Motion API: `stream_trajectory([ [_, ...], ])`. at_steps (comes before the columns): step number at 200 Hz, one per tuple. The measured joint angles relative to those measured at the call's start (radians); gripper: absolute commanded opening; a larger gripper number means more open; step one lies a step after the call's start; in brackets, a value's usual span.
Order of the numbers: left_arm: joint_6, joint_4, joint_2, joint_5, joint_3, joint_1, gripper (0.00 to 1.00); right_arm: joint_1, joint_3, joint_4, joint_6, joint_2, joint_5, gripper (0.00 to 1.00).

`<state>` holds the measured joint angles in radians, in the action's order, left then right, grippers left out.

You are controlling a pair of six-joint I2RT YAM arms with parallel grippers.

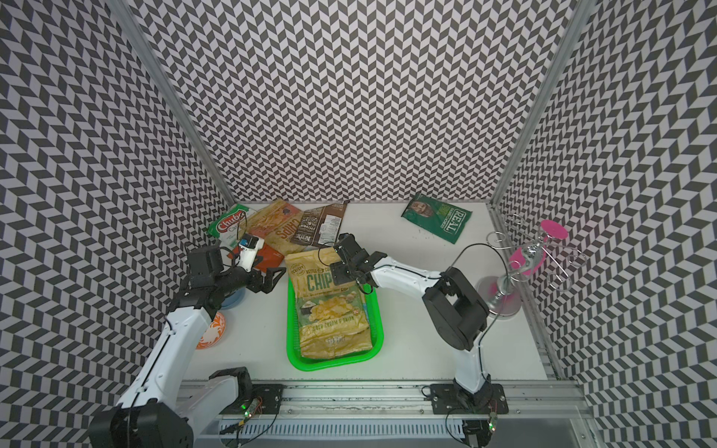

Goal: Put the potato chips into the basket
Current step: Place the potato chip in the basket.

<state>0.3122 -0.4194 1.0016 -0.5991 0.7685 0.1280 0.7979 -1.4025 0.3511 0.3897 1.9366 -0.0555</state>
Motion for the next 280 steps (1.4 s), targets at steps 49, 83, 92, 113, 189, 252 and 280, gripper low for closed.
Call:
stream_trajectory([
  [49,0.000,0.000,0.000,0.000,0.000,0.000,0.99,-0.004,-0.061,-0.006,-0.010,0.066,0.005,0.58],
  [83,0.000,0.000,-0.001,0.000,0.000,0.002,0.99,-0.004,-0.050,-0.018,-0.004,0.063,-0.013,0.22],
  [92,0.000,0.000,-0.001,0.000,0.000,0.002,0.99,-0.003,-0.037,-0.019,-0.005,0.056,-0.027,0.14],
  [113,0.000,0.000,-0.001,-0.001,0.000,0.002,0.99,-0.003,-0.018,-0.009,-0.003,0.039,-0.048,0.01],
  [189,0.000,0.000,-0.001,-0.007,0.000,0.003,0.99,0.005,-0.005,0.109,-0.005,-0.064,-0.123,0.12],
  [252,0.000,0.000,-0.002,-0.006,0.000,0.003,0.99,0.008,-0.003,0.206,-0.010,-0.089,-0.182,0.38],
  [280,-0.004,0.000,-0.002,-0.003,0.000,0.003,0.99,0.008,-0.003,0.198,-0.032,-0.154,-0.126,0.47],
])
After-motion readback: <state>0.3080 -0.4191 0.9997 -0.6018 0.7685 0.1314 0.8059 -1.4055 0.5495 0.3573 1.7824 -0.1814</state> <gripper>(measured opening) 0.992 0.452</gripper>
